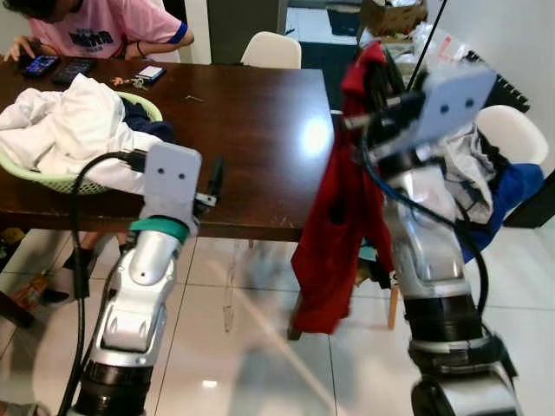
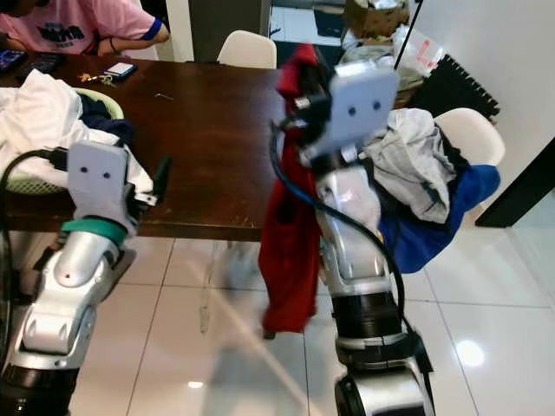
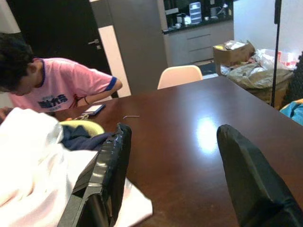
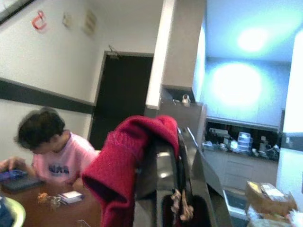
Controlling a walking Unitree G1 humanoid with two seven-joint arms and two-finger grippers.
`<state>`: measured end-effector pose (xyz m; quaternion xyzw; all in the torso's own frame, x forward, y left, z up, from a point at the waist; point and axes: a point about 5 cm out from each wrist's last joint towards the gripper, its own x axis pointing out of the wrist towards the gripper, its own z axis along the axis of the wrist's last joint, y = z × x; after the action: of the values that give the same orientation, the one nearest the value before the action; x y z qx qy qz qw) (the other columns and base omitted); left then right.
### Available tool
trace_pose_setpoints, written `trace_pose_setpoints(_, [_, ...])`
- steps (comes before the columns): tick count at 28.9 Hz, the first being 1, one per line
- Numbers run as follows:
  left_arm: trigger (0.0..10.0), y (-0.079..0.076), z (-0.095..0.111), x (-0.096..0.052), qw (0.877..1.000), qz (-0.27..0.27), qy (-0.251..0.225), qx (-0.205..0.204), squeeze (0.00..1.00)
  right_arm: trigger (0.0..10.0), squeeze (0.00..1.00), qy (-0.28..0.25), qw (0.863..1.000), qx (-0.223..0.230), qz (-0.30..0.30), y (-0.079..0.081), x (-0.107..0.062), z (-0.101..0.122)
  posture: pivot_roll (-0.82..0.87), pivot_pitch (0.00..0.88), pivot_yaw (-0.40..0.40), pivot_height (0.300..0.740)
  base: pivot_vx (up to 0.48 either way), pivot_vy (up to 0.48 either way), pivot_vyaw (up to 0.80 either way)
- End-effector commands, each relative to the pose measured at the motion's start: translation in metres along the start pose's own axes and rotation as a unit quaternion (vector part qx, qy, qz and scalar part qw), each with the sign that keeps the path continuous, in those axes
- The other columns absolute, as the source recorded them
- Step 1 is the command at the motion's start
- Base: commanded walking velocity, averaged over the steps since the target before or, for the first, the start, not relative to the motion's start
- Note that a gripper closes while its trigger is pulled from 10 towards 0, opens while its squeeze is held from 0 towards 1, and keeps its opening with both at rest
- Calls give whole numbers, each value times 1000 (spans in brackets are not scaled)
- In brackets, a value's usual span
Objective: Hang hanger
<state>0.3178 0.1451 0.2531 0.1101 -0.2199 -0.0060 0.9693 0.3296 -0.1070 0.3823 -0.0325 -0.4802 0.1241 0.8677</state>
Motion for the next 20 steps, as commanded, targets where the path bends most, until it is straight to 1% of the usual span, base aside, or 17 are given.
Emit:
trace_pose_setpoints(1, [10000, -6, -1, -2, 1000, -9, 2, 1, 0, 10000, 0, -89, 996, -1, 0, -7, 20, 37, 1, 105, 27, 740, 454, 0, 0])
trace_pose_setpoints(2, [10000, -7, -2, -1, 1000, -10, 2, 0, 0, 10000, 0, -121, 993, 2, 12, -5, 35, 54, 0, 105, 26, 740, 454, 0, 0])
trace_pose_setpoints(4, [10000, -7, -2, -1, 1000, -10, 2, 0, 0, 10000, 0, -121, 993, 2, 12, -5, 35, 54, 0, 105, 26, 740, 454, 0, 0])
trace_pose_setpoints(5, [10000, -8, -2, -1, 1000, -11, 3, -1, 0, 10000, 0, -141, 990, 7, 20, -2, 48, 64, 0, 101, 19, 740, 454, 0, 0])
trace_pose_setpoints(6, [10000, -10, -2, -2, 1000, -11, 3, -1, 0, 10000, 0, -150, 988, 9, 17, 0, 58, 69, 4, 98, 13, 740, 454, 0, 0])
trace_pose_setpoints(8, [10000, -10, -2, -2, 1000, -11, 3, -1, 0, 10000, 0, -150, 988, 9, 17, 0, 58, 69, 4, 98, 13, 740, 454, 0, 0])
trace_pose_setpoints(10, [10000, -10, -3, -4, 1000, -9, 4, -1, 0, 10000, 0, -146, 989, -12, -16, -3, 72, 68, 17, 87, 0, 740, 454, 0, 0])
trace_pose_setpoints(11, [10000, -9, -3, -5, 1000, -7, 5, 0, 0, 10000, 0, -127, 991, -30, -41, -7, 75, 62, 18, 86, -3, 740, 450, 0, 0])
trace_pose_setpoints(12, [10000, -9, -3, -5, 1000, -7, 5, 0, 0, 10000, 0, -127, 991, -30, -41, -7, 75, 62, 18, 86, -3, 740, 450, 0, 0])
trace_pose_setpoints(14, [10000, -8, -5, -6, 1000, -5, 10, 1, 0, 10000, 0, -101, 991, -56, -68, -12, 76, 52, 20, 86, -3, 740, 439, 0, 0])
trace_pose_setpoints(15, [10000, -8, -5, -6, 1000, -5, 10, 1, 0, 10000, 0, -101, 991, -56, -68, -12, 76, 52, 20, 86, -3, 740, 428, 0, 0])
trace_pose_setpoints(18, [10000, -10, -9, -7, 1000, -8, 18, 1, 0, 10000, 0, -75, 990, -77, -89, -20, 74, 38, 16, 81, 1, 740, 420, 0, 0])
trace_pose_setpoints(20, [10000, -10, -9, -7, 1000, -8, 18, 1, 0, 10000, 0, -75, 990, -77, -89, -20, 74, 38, 16, 81, 1, 740, 428, 0, 0])
